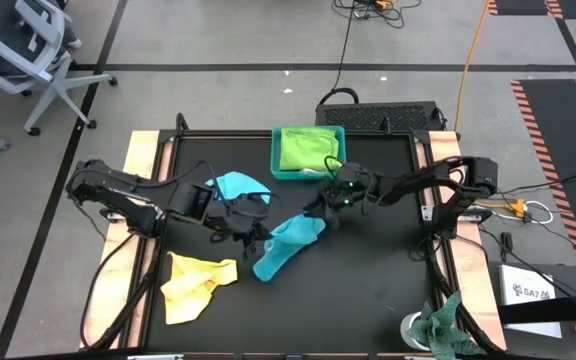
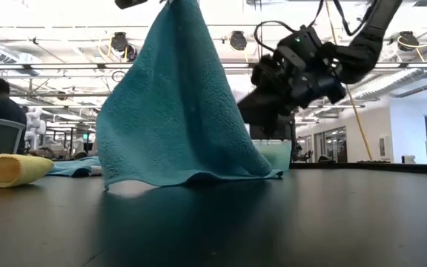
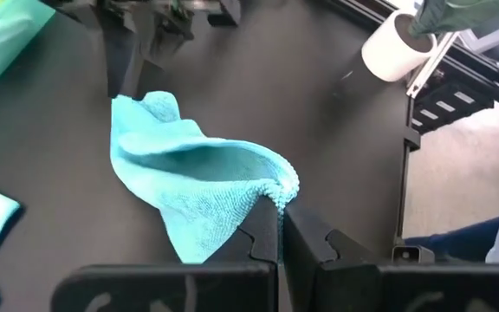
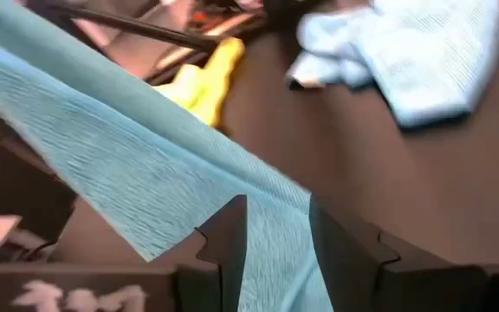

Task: Fold microfiber towels
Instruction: Fold the bottom blue microfiber towel

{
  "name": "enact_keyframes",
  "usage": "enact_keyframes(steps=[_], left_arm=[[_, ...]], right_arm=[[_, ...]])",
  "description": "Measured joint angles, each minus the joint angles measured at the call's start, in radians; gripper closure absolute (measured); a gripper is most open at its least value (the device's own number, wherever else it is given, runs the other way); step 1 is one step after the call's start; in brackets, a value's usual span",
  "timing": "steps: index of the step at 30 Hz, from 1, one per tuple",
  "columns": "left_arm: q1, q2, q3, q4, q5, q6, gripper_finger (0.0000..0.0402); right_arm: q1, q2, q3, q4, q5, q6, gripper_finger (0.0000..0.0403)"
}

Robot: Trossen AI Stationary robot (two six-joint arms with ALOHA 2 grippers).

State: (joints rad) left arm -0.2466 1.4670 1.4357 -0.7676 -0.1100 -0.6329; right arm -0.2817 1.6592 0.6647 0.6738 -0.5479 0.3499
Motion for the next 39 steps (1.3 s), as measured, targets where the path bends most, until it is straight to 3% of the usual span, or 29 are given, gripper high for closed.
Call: enact_keyframes(steps=[10, 17, 24, 28, 39], left_arm=[[-0.018, 0.000, 0.000, 0.000, -0.023, -0.024, 0.0398], [-0.017, 0.000, 0.000, 0.001, -0.047, -0.070, 0.0398], [-0.017, 0.000, 0.000, 0.001, -0.050, -0.118, 0.0398], [-0.017, 0.000, 0.000, 0.001, -0.050, -0.132, 0.0399], [-0.016, 0.000, 0.000, -0.001, -0.075, -0.139, 0.0398]], right_arm=[[0.008, 0.012, 0.071, -0.162, -0.037, -0.216, 0.0282], [0.011, 0.140, 0.121, -0.165, -0.047, -0.239, 0.0282], [0.015, 0.270, 0.216, -0.239, -0.188, -0.234, 0.0282], [0.003, 0.288, 0.251, -0.299, -0.242, -0.257, 0.0282], [0.031, 0.290, 0.262, -0.284, -0.268, -0.273, 0.0287]])
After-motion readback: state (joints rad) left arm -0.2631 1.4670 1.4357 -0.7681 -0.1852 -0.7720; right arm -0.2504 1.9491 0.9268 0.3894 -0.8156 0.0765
